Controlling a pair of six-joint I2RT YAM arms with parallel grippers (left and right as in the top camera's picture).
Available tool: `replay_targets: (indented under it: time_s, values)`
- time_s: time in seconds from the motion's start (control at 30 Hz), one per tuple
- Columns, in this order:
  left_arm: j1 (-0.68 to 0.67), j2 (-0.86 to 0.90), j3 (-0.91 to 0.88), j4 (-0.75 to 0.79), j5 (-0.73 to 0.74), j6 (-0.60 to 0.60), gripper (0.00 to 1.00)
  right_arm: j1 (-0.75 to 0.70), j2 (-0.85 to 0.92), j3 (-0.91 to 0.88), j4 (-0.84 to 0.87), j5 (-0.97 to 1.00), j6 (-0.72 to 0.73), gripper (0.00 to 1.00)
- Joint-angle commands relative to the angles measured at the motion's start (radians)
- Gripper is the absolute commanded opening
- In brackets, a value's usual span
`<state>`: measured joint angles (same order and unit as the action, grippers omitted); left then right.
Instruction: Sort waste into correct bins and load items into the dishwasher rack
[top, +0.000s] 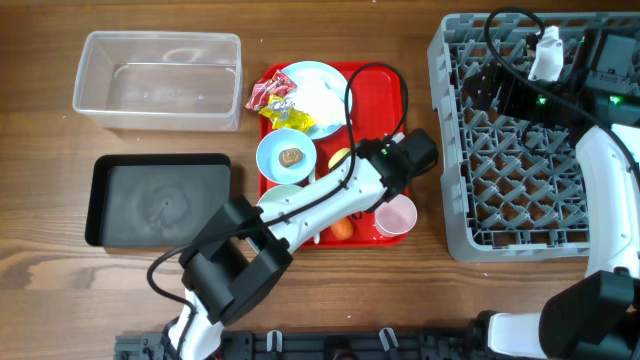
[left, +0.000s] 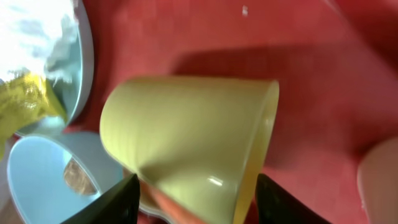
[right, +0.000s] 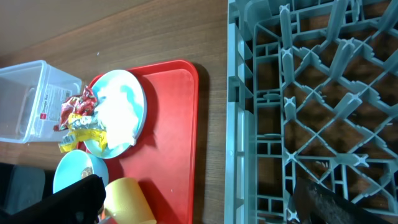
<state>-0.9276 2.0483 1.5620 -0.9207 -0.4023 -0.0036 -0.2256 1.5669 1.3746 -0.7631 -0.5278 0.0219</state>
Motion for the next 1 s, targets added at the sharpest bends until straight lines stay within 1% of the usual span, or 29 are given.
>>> replay_targets:
  time_s: [0.0, 0.03, 0.1, 0.2, 0.23, 0.37, 0.47, 0.5, 0.53, 0.57, 0.6, 0.63, 0.7, 0.77, 0.8, 0.83, 0.87, 0.9, 0.93, 0.97]
  values:
    - [0.009, -0.004, -0.053, 0.106, -0.030, 0.004, 0.50, 0.000, -0.020, 0.000, -0.002, 0.012, 0.007, 1.00]
    - [0.011, -0.004, -0.071, 0.138, -0.030, 0.004, 0.43, 0.000, -0.020, 0.000, -0.002, 0.012, 0.007, 1.00]
    - [0.019, -0.004, -0.091, 0.180, -0.031, 0.003, 0.26, 0.000, -0.020, 0.000, -0.002, 0.012, 0.007, 1.00]
    - [0.031, -0.004, -0.111, 0.245, -0.031, 0.003, 0.15, 0.000, -0.020, -0.001, -0.001, 0.012, 0.007, 1.00]
    - [0.033, -0.004, -0.122, 0.268, -0.034, 0.003, 0.04, 0.000, -0.020, -0.001, -0.002, 0.012, 0.006, 1.00]
    - [0.029, -0.005, -0.122, 0.333, -0.074, -0.001, 0.04, 0.000, -0.020, -0.001, -0.001, 0.012, 0.007, 1.00]
    - [0.024, -0.005, -0.122, 0.328, -0.079, -0.014, 0.04, 0.000, -0.020, -0.001, -0.002, 0.012, 0.006, 1.00]
    - [0.024, -0.009, -0.122, 0.325, -0.079, -0.051, 0.06, 0.000, -0.020, -0.001, -0.001, 0.012, 0.006, 1.00]
    - [0.024, -0.021, -0.120, 0.322, -0.079, -0.090, 0.21, 0.000, -0.019, -0.001, -0.001, 0.012, 0.007, 1.00]
    - [0.025, -0.050, -0.117, 0.320, -0.079, -0.114, 0.33, 0.000, -0.020, -0.001, -0.001, 0.012, 0.006, 1.00]
    - [0.024, -0.072, -0.114, 0.326, -0.079, -0.114, 0.39, 0.000, -0.020, -0.001, -0.001, 0.012, 0.007, 1.00]
    - [0.024, -0.088, -0.114, 0.336, -0.077, -0.116, 0.43, 0.000, -0.020, -0.001, -0.001, 0.012, 0.007, 1.00]
    - [0.024, -0.099, -0.114, 0.340, -0.045, -0.153, 0.46, 0.000, -0.020, -0.001, -0.002, 0.012, 0.007, 1.00]
    - [0.031, -0.100, -0.114, 0.321, 0.021, -0.245, 0.49, 0.000, -0.020, -0.001, -0.005, 0.012, 0.007, 1.00]
    - [0.036, -0.100, -0.114, 0.324, 0.035, -0.274, 0.48, 0.000, -0.019, -0.001, -0.005, 0.012, 0.007, 1.00]
    - [0.046, -0.112, -0.114, 0.320, 0.081, -0.318, 0.48, 0.000, -0.020, -0.001, -0.005, 0.012, 0.007, 1.00]
    - [0.057, -0.133, -0.112, 0.301, 0.142, -0.345, 0.51, 0.000, -0.020, -0.001, -0.008, 0.012, 0.006, 1.00]
    - [0.078, -0.173, -0.104, 0.254, 0.241, -0.393, 0.53, 0.000, -0.020, -0.001, -0.011, 0.012, 0.006, 1.00]
    - [0.103, -0.213, -0.102, 0.225, 0.313, -0.439, 0.56, 0.000, -0.020, -0.001, -0.011, 0.012, 0.006, 1.00]
    - [0.170, -0.269, -0.103, 0.214, 0.492, -0.556, 0.59, 0.000, -0.020, -0.001, -0.010, 0.012, 0.007, 1.00]
